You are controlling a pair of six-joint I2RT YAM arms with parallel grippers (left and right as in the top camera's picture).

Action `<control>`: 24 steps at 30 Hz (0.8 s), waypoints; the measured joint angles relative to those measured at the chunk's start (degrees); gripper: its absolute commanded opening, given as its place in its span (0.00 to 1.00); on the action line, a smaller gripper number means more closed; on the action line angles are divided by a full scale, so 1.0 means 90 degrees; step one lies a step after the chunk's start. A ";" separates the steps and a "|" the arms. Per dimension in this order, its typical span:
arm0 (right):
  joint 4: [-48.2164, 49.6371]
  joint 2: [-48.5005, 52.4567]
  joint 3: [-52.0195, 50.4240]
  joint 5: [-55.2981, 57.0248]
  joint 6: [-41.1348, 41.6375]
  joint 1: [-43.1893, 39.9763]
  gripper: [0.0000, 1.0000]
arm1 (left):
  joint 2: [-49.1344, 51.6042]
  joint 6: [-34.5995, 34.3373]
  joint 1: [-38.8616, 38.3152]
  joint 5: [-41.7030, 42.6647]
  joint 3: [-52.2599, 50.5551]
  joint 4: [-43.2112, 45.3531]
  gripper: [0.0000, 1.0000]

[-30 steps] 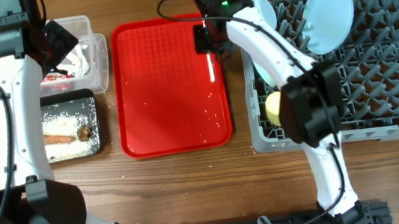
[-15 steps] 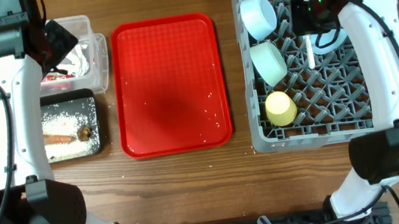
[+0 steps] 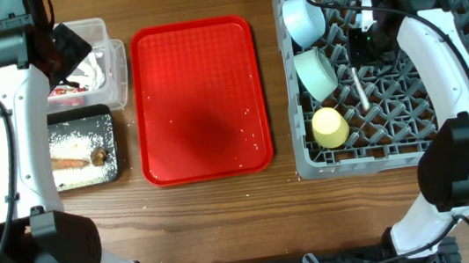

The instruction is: Sort waste into correct bins and load items into the dishwasher rack

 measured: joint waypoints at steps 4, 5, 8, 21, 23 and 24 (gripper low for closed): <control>-0.0811 -0.0019 0.0301 -0.0143 0.0000 0.0032 0.43 | 0.0000 0.0000 0.0000 0.0000 0.0000 -0.0002 1.00; -0.0950 -0.0080 0.0427 -0.0163 0.0000 0.0063 0.43 | -0.0002 0.0000 0.0000 0.0000 0.0000 0.0000 1.00; -0.1360 -0.0845 0.0940 -0.0250 0.0019 0.0376 1.00 | 0.0000 0.0000 0.0000 0.0000 0.0000 -0.0002 1.00; -0.1702 -0.3696 0.1370 -0.0430 0.0986 0.0835 1.00 | 0.0000 0.0000 0.0000 0.0000 0.0000 0.0000 1.00; -0.1639 -0.3735 0.1370 -0.0427 0.0981 0.0835 1.00 | 0.0000 0.0000 0.0000 0.0000 0.0000 0.0000 1.00; -0.1569 -0.3767 0.1370 -0.0427 0.0969 0.0835 1.00 | 0.0000 0.0000 0.0000 0.0000 0.0000 0.0000 1.00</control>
